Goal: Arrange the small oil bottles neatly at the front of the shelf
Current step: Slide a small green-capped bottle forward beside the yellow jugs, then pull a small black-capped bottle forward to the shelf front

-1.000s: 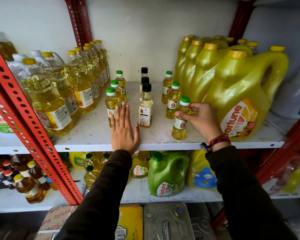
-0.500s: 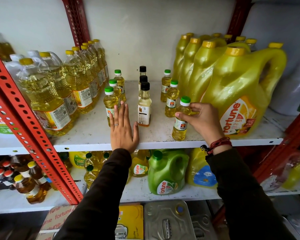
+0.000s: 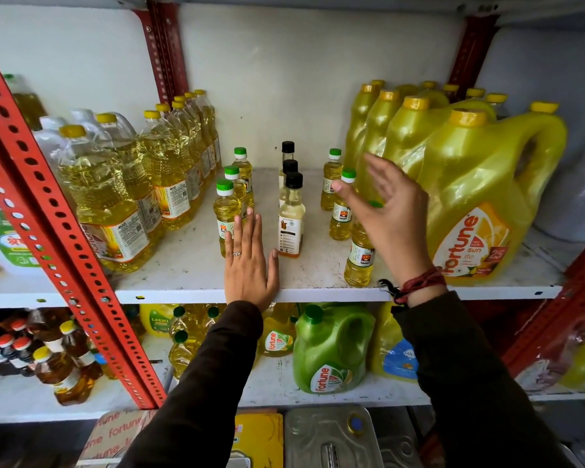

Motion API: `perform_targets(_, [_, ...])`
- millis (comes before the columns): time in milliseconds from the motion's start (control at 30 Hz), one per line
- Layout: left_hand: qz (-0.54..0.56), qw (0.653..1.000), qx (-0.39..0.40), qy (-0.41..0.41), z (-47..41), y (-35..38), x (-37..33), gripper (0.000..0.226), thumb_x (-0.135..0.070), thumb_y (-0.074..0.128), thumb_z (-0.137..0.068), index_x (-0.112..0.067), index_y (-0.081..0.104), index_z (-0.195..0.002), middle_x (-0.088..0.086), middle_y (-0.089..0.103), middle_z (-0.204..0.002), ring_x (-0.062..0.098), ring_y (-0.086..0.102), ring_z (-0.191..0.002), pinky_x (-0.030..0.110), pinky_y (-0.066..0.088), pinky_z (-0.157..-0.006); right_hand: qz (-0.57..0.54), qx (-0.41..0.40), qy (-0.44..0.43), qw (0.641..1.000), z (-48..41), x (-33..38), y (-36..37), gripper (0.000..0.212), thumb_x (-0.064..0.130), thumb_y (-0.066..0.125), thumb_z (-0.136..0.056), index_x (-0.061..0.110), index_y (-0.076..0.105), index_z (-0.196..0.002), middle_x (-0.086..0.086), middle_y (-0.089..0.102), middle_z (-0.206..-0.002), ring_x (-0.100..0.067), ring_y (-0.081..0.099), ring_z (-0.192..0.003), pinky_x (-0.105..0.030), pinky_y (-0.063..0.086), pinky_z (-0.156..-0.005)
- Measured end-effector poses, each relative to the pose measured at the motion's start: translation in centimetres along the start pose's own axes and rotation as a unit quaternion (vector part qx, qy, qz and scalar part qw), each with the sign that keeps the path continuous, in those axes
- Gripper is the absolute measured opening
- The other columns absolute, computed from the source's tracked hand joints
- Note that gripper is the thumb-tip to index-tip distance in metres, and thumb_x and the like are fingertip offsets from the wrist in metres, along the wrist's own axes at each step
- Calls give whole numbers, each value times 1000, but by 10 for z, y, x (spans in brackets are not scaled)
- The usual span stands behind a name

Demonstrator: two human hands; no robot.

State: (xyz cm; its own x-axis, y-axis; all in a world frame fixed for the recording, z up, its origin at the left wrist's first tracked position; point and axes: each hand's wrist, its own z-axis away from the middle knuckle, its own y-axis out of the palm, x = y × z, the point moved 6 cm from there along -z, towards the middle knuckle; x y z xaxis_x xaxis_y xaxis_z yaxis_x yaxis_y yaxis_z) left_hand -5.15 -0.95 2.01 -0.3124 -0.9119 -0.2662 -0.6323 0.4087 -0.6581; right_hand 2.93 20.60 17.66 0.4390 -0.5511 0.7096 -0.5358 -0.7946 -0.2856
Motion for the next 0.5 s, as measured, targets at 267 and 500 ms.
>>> perform_targets(267, [-14, 1000, 2, 21, 7, -6, 17, 69, -38, 23, -106, -6, 14, -167, 10, 6, -176, 21, -2, -163, 36, -10, -132, 51, 163, 134, 976, -7, -26, 109, 48, 25, 69, -91, 3, 55, -132, -15, 61, -136, -29, 56, -127, -30, 43, -99])
perform_targets(500, [-35, 999, 15, 29, 7, -2, 17, 71, -40, 23, -106, -6, 15, -167, 10, 6, -176, 22, -3, -163, 37, -10, -132, 39, 136, 136, 981, -11, -57, 133, 23, 26, 74, -86, 11, 72, -103, -8, 77, -102, -23, 72, -94, -27, 53, -78])
